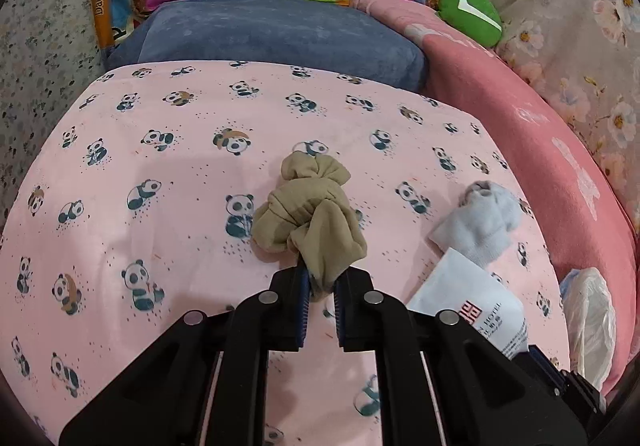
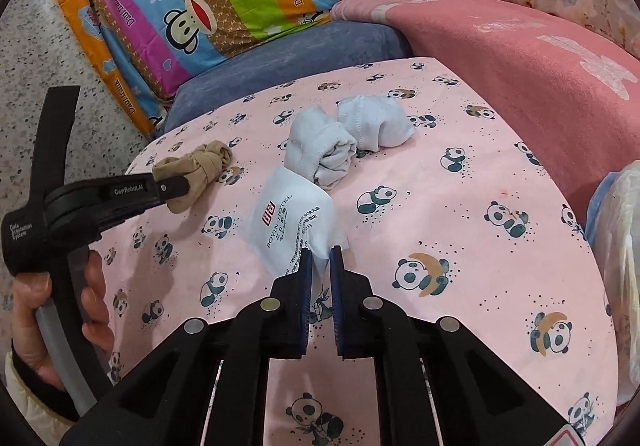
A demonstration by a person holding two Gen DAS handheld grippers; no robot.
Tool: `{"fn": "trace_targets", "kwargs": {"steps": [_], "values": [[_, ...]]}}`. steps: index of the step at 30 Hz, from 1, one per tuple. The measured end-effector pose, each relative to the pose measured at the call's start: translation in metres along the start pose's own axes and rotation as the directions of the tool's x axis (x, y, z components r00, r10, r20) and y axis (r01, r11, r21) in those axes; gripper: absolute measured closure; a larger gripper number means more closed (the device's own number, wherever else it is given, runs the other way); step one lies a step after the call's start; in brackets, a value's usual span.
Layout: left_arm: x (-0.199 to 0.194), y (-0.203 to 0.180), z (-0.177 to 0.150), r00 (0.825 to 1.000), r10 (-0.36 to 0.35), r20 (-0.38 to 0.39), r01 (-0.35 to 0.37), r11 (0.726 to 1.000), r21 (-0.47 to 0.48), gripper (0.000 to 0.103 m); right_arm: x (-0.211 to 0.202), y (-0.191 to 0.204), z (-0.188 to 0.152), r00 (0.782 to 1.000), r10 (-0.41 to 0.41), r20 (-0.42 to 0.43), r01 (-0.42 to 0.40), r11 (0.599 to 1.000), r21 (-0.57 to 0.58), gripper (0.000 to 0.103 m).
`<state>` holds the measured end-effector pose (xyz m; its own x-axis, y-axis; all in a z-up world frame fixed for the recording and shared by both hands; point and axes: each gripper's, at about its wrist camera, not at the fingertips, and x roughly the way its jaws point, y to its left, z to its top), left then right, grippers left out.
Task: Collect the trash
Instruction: 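Carry the card and beige cloth over the white bin and open both tools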
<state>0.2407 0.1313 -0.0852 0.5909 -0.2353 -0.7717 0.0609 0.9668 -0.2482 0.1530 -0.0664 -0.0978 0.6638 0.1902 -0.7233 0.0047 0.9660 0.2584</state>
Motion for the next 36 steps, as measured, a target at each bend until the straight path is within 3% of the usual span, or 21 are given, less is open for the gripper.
{"fn": "trace_targets", "kwargs": {"steps": [17,36], "values": [[-0.073,-0.119,-0.059,0.992,-0.126,0.007,0.123,0.982,0.141,0.093,-0.108,-0.053,-0.001,0.986,-0.014,0.163,-0.002,0.995,0.098,0.098],[-0.099,-0.251,-0.104,0.972,-0.231,-0.039,0.231,0.919,0.320,0.093,-0.206,-0.158,-0.011,0.943,-0.153,0.295,0.078,0.965,0.249,0.098]]}}
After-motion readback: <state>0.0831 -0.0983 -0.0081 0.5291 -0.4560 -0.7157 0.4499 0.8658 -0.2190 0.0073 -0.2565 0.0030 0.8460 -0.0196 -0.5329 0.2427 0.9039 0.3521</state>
